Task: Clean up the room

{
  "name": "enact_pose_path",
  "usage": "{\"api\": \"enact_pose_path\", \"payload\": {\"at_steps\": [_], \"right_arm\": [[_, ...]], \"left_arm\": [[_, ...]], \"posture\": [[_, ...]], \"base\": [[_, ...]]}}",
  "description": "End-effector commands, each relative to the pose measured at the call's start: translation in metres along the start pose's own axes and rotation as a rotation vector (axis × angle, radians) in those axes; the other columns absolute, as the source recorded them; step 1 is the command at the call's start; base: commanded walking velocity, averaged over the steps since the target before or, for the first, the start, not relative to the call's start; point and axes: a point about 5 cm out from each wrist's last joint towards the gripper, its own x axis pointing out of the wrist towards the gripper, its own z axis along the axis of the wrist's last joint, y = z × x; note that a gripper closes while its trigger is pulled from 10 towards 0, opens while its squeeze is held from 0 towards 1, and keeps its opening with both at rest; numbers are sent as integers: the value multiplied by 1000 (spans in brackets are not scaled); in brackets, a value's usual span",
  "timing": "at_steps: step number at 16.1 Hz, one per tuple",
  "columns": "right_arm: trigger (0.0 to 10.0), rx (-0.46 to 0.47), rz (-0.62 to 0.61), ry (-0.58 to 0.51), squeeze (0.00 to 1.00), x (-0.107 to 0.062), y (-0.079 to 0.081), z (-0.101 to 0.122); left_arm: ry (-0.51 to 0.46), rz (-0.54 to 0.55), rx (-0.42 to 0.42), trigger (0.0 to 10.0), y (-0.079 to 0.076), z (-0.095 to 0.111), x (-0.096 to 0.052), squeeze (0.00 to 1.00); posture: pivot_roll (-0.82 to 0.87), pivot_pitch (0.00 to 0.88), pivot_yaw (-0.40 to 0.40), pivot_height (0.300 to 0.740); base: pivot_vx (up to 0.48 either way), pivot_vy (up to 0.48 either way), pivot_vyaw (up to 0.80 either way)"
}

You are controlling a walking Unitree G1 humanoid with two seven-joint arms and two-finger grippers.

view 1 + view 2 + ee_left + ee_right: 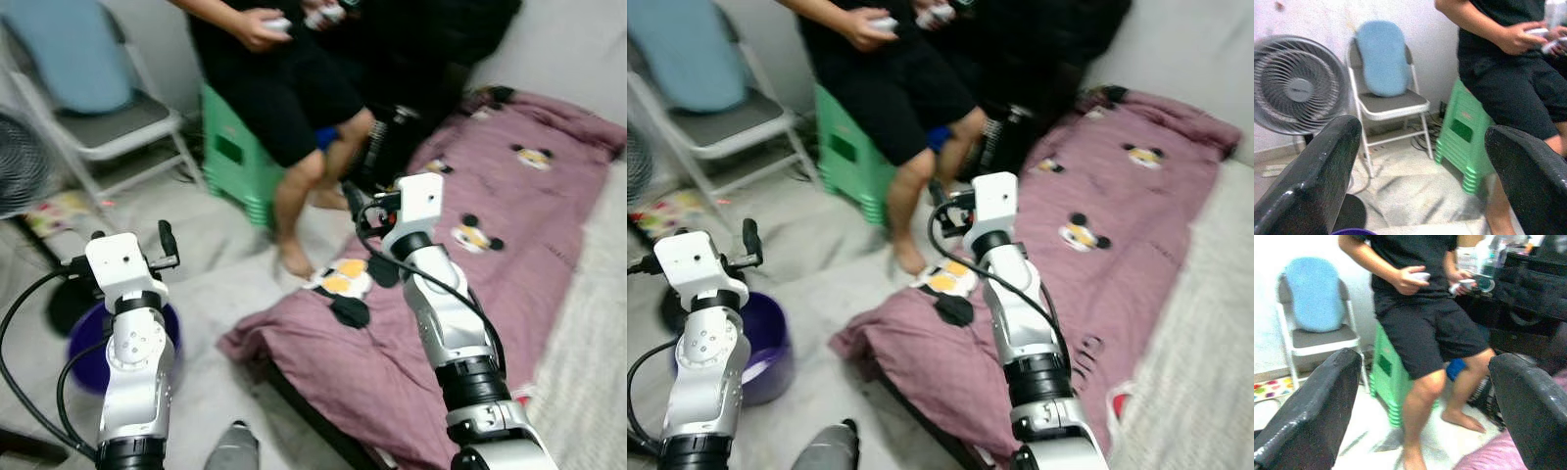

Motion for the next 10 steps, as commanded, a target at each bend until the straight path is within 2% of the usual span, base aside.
{"api": "enact_pose_path", "payload": {"at_steps": [1,10], "right_arm": [[10000,-15,-12,-13,0,-1,-6,2],[10000,-17,-23,-19,0,-2,-9,2]], "left_arm": [[-4,-26,-14,10000,-7,1,1,0],[2,-37,-19,10000,-10,1,-1,0]], "posture": [[31,0,-57,740],[25,0,-50,740]], "base": [[0,0,800],[0,0,800]]}}
